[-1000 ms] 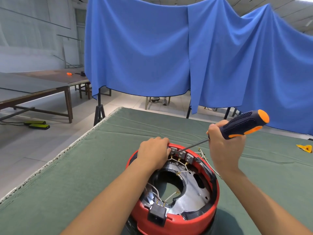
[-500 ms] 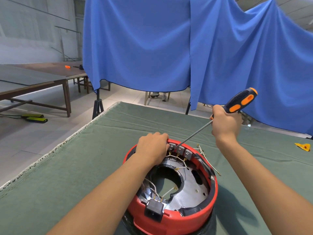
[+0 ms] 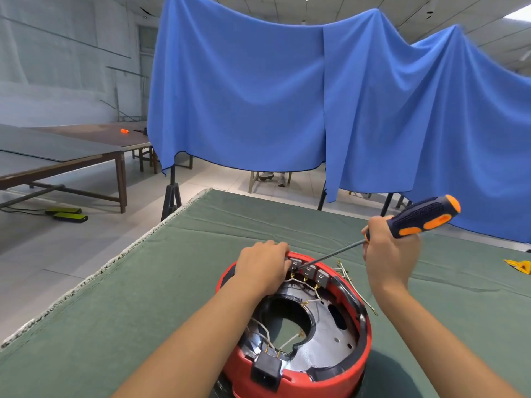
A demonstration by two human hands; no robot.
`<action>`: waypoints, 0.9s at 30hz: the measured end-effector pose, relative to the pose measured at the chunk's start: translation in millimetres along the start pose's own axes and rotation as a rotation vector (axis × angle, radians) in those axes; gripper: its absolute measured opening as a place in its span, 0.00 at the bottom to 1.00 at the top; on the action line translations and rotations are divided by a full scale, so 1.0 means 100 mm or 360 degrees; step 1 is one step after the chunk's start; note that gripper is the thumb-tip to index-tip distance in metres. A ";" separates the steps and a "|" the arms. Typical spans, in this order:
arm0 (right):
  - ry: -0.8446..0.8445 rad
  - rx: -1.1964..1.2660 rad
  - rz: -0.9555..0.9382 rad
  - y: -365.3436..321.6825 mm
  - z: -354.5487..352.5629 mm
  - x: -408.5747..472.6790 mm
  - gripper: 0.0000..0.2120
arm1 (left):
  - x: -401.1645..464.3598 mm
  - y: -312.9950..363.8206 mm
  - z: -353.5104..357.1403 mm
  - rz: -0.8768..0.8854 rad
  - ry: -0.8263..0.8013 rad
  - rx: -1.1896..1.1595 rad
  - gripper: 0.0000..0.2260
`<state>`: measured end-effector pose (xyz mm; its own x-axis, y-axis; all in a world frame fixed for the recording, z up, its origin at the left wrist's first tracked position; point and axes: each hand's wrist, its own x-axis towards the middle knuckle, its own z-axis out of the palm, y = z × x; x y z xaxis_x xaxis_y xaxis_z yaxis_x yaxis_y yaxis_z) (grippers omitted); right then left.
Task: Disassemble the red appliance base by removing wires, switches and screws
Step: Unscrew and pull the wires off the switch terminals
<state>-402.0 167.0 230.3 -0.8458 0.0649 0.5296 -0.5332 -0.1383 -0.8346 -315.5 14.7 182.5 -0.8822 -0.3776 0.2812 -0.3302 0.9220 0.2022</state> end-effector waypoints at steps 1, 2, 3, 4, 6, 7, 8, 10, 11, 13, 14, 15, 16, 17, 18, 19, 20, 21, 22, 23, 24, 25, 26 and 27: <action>-0.0027 0.0040 -0.0038 0.00 -0.02 -0.06 0.10 | 0.00 0.00 0.00 -0.0002 0.0000 -0.0003 0.13; -0.0051 0.0073 -0.0069 -0.01 -0.03 -0.09 0.11 | 0.00 0.00 0.00 -0.0005 0.0001 -0.0003 0.13; -0.0070 0.0089 -0.0094 -0.02 -0.03 -0.11 0.11 | 0.00 0.01 0.00 -0.0007 0.0003 -0.0003 0.13; -0.0083 0.0087 -0.0110 -0.04 -0.03 -0.11 0.11 | -0.01 0.01 0.00 -0.0008 0.0006 -0.0003 0.13; -0.0103 0.0045 -0.0127 -0.06 -0.02 -0.08 0.12 | -0.01 0.02 0.00 -0.0013 0.0015 0.0003 0.13; -0.0109 0.0018 -0.0128 -0.07 -0.02 -0.06 0.13 | -0.01 0.02 0.00 -0.0016 0.0018 0.0008 0.13; -0.0110 -0.0011 -0.0124 -0.07 -0.01 -0.04 0.13 | -0.01 0.02 0.00 -0.0017 0.0018 0.0013 0.13; -0.0105 -0.0061 -0.0102 -0.06 0.00 0.01 0.13 | -0.01 0.02 0.00 -0.0019 0.0020 0.0015 0.13; -0.0100 -0.0086 -0.0085 -0.06 0.01 0.04 0.13 | -0.01 0.02 0.00 -0.0019 0.0022 0.0016 0.13; -0.0094 -0.0155 -0.0033 -0.05 0.05 0.13 0.12 | 0.00 0.02 0.01 -0.0017 0.0026 0.0012 0.12; -0.0092 -0.0189 0.0002 -0.04 0.07 0.18 0.11 | 0.00 0.02 0.01 -0.0017 0.0028 0.0010 0.12; -0.0090 -0.0219 0.0040 -0.03 0.09 0.23 0.11 | 0.00 0.02 0.01 -0.0018 0.0029 0.0009 0.12; -0.0089 -0.0243 0.0071 -0.01 0.11 0.28 0.11 | 0.00 0.02 0.01 -0.0020 0.0030 0.0011 0.12; -0.0090 -0.0262 0.0098 0.01 0.14 0.32 0.11 | 0.00 0.02 0.01 -0.0019 0.0030 0.0012 0.12; -0.0087 -0.0270 0.0124 0.03 0.16 0.36 0.10 | 0.00 0.02 0.01 -0.0018 0.0029 0.0012 0.12; -0.0082 -0.0272 0.0148 0.04 0.19 0.39 0.09 | 0.00 0.03 0.01 -0.0016 0.0027 0.0009 0.12; -0.0081 -0.0263 0.0168 0.05 0.21 0.42 0.09 | 0.00 0.02 0.01 -0.0015 0.0025 0.0005 0.12; -0.0089 -0.0252 0.0181 0.06 0.23 0.44 0.09 | 0.00 0.02 0.00 -0.0014 0.0023 0.0000 0.12; -0.0101 -0.0250 0.0189 0.06 0.25 0.46 0.08 | 0.00 0.02 -0.01 -0.0014 0.0022 -0.0006 0.12; -0.0117 -0.0257 0.0192 0.06 0.26 0.46 0.08 | 0.00 0.02 -0.01 -0.0015 0.0018 -0.0013 0.12; -0.0131 -0.0265 0.0193 0.05 0.26 0.46 0.07 | -0.01 0.02 -0.01 -0.0017 0.0018 -0.0021 0.12; -0.0143 -0.0269 0.0190 0.05 0.26 0.47 0.07 | -0.01 0.02 -0.02 -0.0021 0.0018 -0.0029 0.12; -0.0154 -0.0270 0.0186 0.04 0.25 0.46 0.07 | -0.02 0.03 -0.02 -0.0024 0.0014 -0.0033 0.12; -0.0161 -0.0267 0.0175 0.02 0.24 0.45 0.07 | -0.02 0.03 -0.02 -0.0027 0.0006 -0.0034 0.12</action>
<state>-440.5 146.1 255.8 -0.8972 -0.0419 0.4397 -0.4409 0.0281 -0.8971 -314.1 17.8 184.3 -0.8753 -0.3938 0.2807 -0.3381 0.9133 0.2270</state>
